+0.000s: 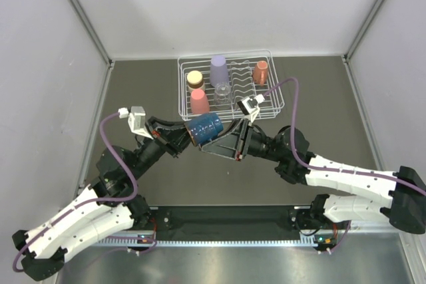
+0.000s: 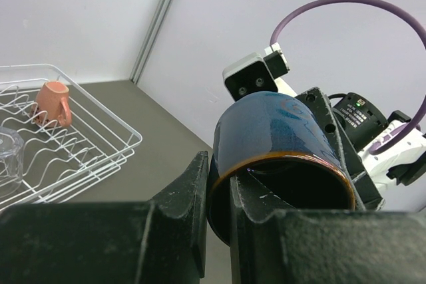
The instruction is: Load the cups into the dish rack
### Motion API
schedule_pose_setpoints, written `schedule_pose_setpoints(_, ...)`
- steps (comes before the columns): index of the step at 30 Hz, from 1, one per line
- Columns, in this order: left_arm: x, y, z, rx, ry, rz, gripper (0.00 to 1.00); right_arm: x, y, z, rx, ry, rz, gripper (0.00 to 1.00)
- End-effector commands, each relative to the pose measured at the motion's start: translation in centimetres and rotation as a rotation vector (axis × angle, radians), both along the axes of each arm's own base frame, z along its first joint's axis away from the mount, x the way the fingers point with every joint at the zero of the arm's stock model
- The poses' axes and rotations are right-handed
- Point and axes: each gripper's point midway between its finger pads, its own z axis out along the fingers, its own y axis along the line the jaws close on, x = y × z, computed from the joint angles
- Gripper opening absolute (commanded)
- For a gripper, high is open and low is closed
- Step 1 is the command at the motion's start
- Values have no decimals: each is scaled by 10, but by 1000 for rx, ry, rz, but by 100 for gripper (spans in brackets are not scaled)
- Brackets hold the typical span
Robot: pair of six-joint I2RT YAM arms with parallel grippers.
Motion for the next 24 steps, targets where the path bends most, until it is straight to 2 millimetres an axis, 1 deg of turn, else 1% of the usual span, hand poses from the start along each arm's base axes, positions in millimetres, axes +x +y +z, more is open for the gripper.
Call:
schedule_pose_setpoints(1,-16,6,33,-96,-94,-47,0,0,0,23,67,-6,-15,32)
schedule_pose_setpoints(4,-17,5,32,-92,-93,-57,0,4,3,20,48,7,-29,29)
schedule_pose_setpoints(7,-18,4,30,-89,-92,-61,0,8,6,15,24,26,-44,21)
schedule_pose_setpoints(8,-18,4,30,-89,-92,-61,0,10,7,11,4,39,-51,16)
schedule_pose_setpoints(10,-19,4,30,-86,-96,-64,0,15,8,7,-12,56,-73,11)
schedule_pose_setpoints(11,-20,5,31,-87,-100,-65,0,17,10,1,-37,71,-80,6)
schedule_pose_setpoints(13,-19,4,31,-72,-107,-63,0,21,11,-1,-60,78,-102,5)
schedule_pose_setpoints(15,-19,3,32,-51,-116,-59,0,23,13,-6,-92,69,-114,10)
schedule_pose_setpoints(16,-17,1,28,-30,-109,-62,0,24,13,-4,-94,66,-118,21)
schedule_pose_setpoints(18,-17,-1,29,-9,-122,-64,0,25,15,-8,-116,65,-125,29)
schedule_pose_setpoints(19,-17,-4,25,11,-113,-72,0,27,15,-6,-120,60,-132,34)
schedule_pose_setpoints(21,-16,-5,25,23,-119,-69,0,29,15,-6,-133,62,-145,39)
schedule_pose_setpoints(24,-15,-4,23,33,-119,-64,0,29,12,-1,-122,55,-154,41)
